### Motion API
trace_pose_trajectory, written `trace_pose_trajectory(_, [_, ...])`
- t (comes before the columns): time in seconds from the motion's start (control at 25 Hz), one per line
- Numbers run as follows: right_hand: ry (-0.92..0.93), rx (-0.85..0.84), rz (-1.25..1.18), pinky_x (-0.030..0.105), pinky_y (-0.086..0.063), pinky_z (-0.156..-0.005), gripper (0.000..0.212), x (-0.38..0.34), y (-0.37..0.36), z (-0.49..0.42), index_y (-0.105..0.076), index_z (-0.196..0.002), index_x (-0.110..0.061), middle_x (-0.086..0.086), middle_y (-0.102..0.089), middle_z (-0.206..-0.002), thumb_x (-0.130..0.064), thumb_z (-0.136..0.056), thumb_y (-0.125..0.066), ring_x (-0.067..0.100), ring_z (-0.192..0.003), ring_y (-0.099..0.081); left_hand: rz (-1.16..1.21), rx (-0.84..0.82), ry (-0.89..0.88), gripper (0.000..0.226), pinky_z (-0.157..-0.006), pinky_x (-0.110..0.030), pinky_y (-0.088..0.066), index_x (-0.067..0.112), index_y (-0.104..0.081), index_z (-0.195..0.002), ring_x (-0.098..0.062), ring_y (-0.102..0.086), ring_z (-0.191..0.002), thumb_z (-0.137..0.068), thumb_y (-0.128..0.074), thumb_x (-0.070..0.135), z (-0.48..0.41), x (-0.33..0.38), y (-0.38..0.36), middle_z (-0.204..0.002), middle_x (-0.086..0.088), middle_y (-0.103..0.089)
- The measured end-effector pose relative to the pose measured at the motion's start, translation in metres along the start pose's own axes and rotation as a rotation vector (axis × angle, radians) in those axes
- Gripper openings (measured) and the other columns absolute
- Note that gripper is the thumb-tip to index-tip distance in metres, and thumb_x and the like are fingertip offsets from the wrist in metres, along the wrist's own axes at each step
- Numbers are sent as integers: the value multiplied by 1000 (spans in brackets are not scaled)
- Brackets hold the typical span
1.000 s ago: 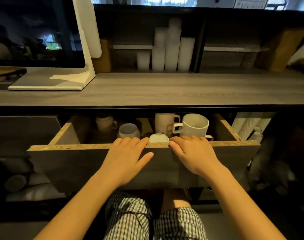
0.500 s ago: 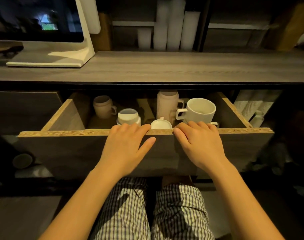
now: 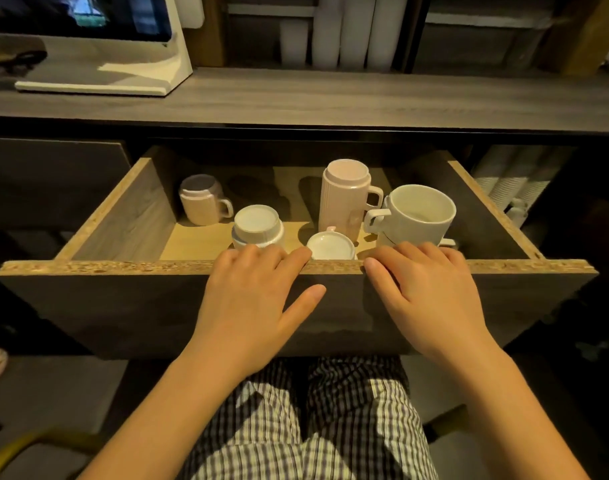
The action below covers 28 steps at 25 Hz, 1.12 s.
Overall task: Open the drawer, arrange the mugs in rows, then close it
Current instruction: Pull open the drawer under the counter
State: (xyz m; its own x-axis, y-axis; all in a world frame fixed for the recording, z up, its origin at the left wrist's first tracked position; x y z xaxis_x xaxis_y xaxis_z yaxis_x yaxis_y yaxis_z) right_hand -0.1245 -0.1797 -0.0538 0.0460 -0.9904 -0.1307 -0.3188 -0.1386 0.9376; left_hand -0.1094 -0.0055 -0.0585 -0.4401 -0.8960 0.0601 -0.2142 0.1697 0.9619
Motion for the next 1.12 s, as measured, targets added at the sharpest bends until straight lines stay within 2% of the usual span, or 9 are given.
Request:
trace_pose_trajectory(0.28, [2, -85, 18, 35, -36, -87, 53, -10, 6, 15, -59, -110, -31, -5, -68, -105, -51, -93, -13, 19, -101, -56, 61, -34, -4, 61, -86, -42, -42, 24, -53, -126, -22, -58, -98, -88, -19, 58, 18, -3, 4, -106, 2, -66])
trace_pose_trajectory(0.44, [18, -88, 13, 35, -36, -86, 53, -10, 9, 14, -59, -109, -31, -5, -67, -104, -50, -92, -12, 19, -99, -55, 98, -74, 12, 66, -90, -41, -40, 25, -50, -129, -21, -56, -104, -86, -14, 61, 15, 0, 8, -114, 2, -64])
trace_pose_trajectory(0.6, [60, -254, -15, 30, -42, -80, 51, -11, 15, 0, -57, -112, -36, -11, -63, -103, -55, -90, -16, 13, -94, -54, 64, -179, -42, 72, -100, -33, -33, 35, -31, -138, -12, -44, -121, -79, -2, 66, 9, -3, 16, -133, 11, -50])
trace_pose_trajectory(0.68, [80, -369, -30, 28, -50, -75, 47, -9, 19, -14, -57, -114, -37, -12, -66, -105, -58, -89, -23, 10, -90, -58, 88, -262, -81, 64, -106, -30, -28, 38, -24, -140, -7, -35, -129, -84, -11, 67, 2, -5, 22, -141, 14, -41])
trace_pose_trajectory(0.76, [101, -454, -27, 27, -52, -78, 45, -11, 19, -30, -53, -121, -40, -11, -66, -112, -59, -89, -29, 8, -95, -61, 124, -343, -109, 59, -108, -28, -24, 41, -21, -141, -4, -30, -132, -86, -21, 64, -8, -11, 31, -146, 17, -35])
trace_pose_trajectory(0.92, [186, -483, -2, 33, -51, -90, 42, -26, 14, -71, -47, -128, -40, -9, -60, -128, -56, -90, -37, 11, -108, -59, 89, -431, -132, 58, -109, -29, -29, 42, -22, -141, -6, -32, -134, -87, -27, 62, -37, -42, 43, -149, 16, -32])
trace_pose_trajectory(1.12, [339, -514, 62, 33, -52, -90, 42, -52, 1, -125, -49, -129, -34, -6, -63, -123, -52, -91, -40, 16, -108, -60, 61, -513, -102, 54, -104, -30, -38, 39, -29, -139, -9, -42, -128, -89, -37, 57, -79, -83, 40, -145, 13, -40])
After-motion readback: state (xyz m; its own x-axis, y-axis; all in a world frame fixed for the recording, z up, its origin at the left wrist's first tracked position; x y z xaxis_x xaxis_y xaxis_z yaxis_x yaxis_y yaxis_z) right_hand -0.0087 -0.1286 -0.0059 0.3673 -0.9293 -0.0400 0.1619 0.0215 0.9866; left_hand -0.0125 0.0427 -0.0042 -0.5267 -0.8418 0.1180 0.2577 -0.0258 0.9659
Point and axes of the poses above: each hand's wrist, its own z-axis away from the middle knuckle, its own y-axis out of the back of the hand, x = y × z, the point moved 4 cm from there along -z, towards the middle knuckle
